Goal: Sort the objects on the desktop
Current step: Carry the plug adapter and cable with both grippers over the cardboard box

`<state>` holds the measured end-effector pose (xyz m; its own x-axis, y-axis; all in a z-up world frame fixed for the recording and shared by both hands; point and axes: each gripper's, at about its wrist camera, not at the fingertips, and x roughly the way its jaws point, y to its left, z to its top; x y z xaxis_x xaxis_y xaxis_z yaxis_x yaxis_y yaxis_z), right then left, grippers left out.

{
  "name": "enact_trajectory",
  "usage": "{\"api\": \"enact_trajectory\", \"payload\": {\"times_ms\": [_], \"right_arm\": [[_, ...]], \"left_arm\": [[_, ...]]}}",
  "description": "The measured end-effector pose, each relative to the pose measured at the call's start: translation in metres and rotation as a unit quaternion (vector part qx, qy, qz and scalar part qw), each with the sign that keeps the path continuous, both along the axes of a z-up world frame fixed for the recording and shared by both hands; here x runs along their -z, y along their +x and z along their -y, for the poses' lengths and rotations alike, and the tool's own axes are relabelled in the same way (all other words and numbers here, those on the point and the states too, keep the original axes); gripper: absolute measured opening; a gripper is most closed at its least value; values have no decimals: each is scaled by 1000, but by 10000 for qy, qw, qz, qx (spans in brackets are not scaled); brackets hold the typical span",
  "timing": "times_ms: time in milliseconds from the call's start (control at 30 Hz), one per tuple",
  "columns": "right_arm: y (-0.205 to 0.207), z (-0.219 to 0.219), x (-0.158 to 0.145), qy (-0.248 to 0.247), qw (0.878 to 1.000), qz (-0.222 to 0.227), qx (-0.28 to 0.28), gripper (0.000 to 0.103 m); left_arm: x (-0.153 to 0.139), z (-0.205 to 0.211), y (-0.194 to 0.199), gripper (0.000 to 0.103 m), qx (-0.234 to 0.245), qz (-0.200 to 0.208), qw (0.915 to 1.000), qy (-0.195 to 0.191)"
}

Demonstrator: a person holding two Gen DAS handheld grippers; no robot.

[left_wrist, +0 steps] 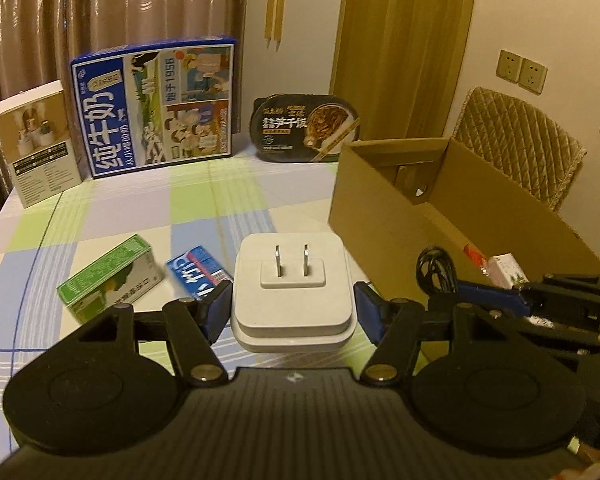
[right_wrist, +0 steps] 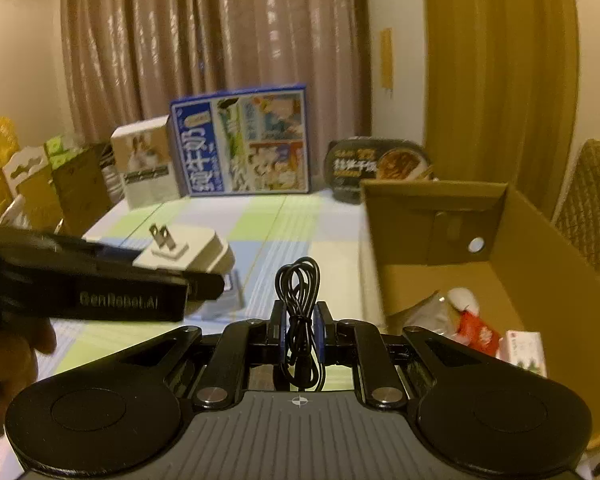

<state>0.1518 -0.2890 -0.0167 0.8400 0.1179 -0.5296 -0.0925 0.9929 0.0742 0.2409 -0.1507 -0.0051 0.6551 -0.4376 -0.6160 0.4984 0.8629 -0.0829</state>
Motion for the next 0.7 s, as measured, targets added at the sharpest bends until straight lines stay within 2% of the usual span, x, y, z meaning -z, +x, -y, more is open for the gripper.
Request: {"api": "enact_trajectory", "payload": {"times_ms": [700], "right_arm": [[-11, 61, -24, 45, 9963, 428, 738, 10]], "left_arm": [[-15, 52, -7, 60, 388, 236, 9982, -391]]}}
